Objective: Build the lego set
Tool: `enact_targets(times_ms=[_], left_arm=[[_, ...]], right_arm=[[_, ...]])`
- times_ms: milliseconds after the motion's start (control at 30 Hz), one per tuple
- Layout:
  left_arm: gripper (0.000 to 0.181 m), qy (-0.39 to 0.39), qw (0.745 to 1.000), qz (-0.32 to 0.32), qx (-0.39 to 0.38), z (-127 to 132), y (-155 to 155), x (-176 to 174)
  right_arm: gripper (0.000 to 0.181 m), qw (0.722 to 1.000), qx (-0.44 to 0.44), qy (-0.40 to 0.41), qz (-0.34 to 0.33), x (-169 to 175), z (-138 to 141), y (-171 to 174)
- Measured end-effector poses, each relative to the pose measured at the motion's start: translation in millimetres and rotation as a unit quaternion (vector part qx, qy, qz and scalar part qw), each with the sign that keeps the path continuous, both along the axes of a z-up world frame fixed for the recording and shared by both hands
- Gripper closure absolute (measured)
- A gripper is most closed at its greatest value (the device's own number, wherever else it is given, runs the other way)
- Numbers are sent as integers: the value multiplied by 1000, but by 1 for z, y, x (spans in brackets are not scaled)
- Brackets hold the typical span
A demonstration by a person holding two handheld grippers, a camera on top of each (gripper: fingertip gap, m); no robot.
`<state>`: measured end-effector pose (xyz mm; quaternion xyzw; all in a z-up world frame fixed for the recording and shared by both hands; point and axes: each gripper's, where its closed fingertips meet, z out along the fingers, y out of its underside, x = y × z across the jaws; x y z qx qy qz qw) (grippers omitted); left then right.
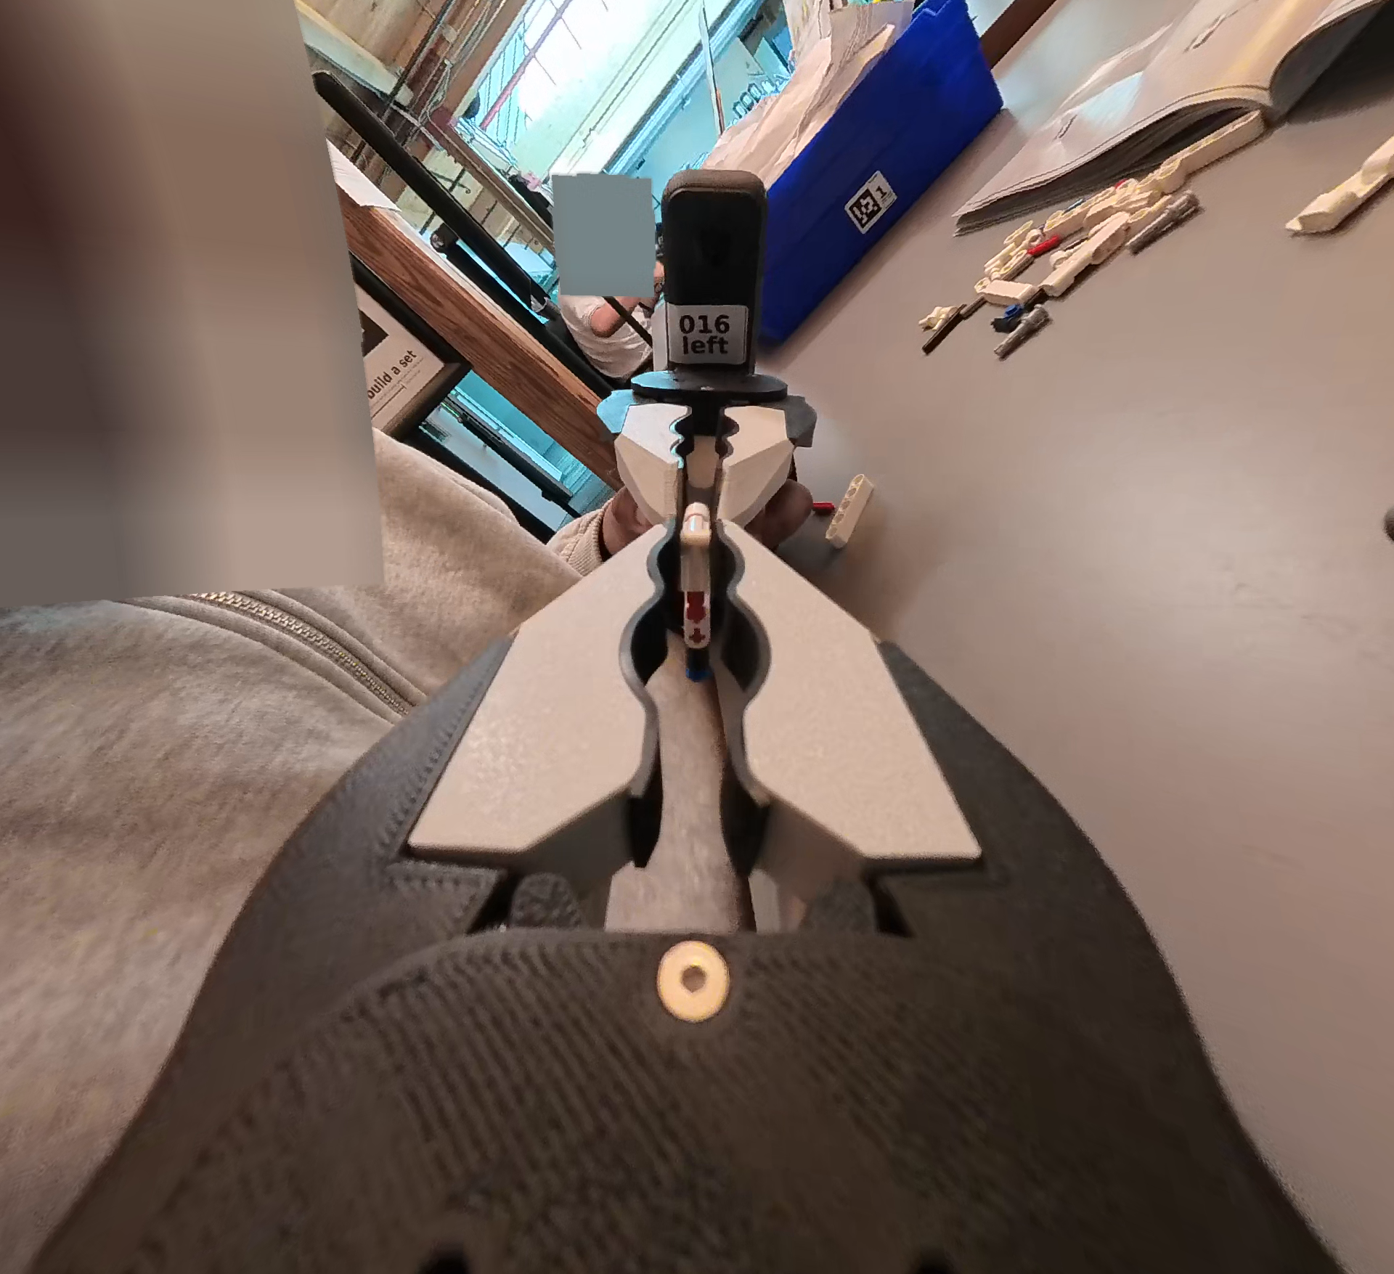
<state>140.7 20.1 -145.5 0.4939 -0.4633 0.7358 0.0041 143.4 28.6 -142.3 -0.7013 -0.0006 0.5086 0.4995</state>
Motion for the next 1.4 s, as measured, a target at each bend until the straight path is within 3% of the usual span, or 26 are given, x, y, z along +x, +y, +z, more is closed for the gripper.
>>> enact_targets(times_ms=[533,733,900,1400], left_arm=[[175,8,1000,-6,3,-3,-1,0],[175,-5,1000,24,11,0,2,6],[175,-5,997,75,22,0,13,9],[180,-9,967,189,172,-4,24,11]], right_arm=[[175,1000,0,1,-1,-1,-2,0],[175,1000,4,15,-3,5,0,2],[175,997,19,-64,-34,4,-5,7],[176,953,76,-242,-165,8,2,17]])
